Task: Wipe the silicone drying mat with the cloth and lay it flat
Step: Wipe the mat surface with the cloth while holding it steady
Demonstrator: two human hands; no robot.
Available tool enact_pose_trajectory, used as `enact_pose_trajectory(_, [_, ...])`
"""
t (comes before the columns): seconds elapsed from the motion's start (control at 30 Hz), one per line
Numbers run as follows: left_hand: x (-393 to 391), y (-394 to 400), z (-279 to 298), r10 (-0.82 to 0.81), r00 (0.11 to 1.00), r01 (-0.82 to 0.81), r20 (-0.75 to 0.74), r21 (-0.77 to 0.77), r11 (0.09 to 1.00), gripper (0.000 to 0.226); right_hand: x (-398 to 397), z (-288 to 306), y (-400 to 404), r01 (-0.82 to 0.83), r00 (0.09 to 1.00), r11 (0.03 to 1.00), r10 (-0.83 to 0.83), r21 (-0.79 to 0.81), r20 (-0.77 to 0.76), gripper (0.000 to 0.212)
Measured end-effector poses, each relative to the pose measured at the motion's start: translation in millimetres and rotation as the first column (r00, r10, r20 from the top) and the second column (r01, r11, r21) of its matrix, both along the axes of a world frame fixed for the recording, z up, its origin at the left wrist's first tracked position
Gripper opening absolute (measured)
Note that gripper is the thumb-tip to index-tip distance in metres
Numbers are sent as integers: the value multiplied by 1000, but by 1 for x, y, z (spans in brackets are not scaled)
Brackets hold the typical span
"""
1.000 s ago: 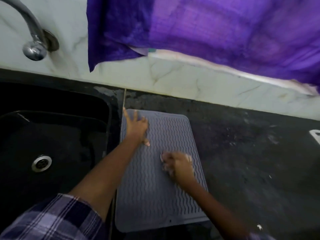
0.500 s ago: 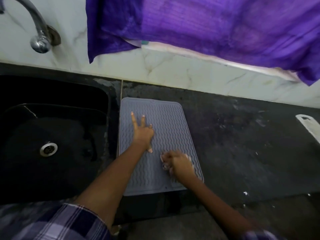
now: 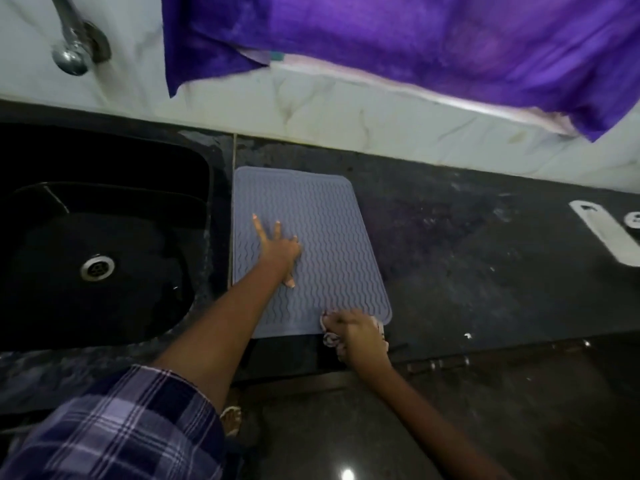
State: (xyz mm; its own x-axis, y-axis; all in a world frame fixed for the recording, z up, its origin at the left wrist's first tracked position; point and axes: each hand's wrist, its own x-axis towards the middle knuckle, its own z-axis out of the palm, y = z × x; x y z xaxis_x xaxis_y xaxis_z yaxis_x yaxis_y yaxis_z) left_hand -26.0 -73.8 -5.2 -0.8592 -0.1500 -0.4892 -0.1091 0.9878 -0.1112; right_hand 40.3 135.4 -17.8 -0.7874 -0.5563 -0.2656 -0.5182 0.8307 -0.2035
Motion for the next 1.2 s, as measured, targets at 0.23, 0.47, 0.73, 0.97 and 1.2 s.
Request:
enact_pose_trajectory(0.23, [-5,2,-3,-33,999,35,27,-63,997,103,-86,23,-42,129,991,977,-134,-171,-19,21])
enact_pose_trajectory(0.47, [-68,-36,16,-75,995,82,-67,107,991,47,-56,21,-9,-5,962,1000,3,7,271,30])
enact_pose_trajectory(0.73, [-171,-78,-2,-47,998,42,-43,-108,993,99,-285,25,-163,44,976,990,-71,-134,-206,23])
enact_pose_trajectory(0.97, [-195,-77,-10,-116,993,109,-31,-184,977,57,-269,-11,-143,73,973,996,-82,-51,-215,22])
enact_pose_trajectory(1.2, [-190,-74,-2,-88,996,89,19,-130,987,83,-273,30,-116,65,994,998,-66,10,92,12])
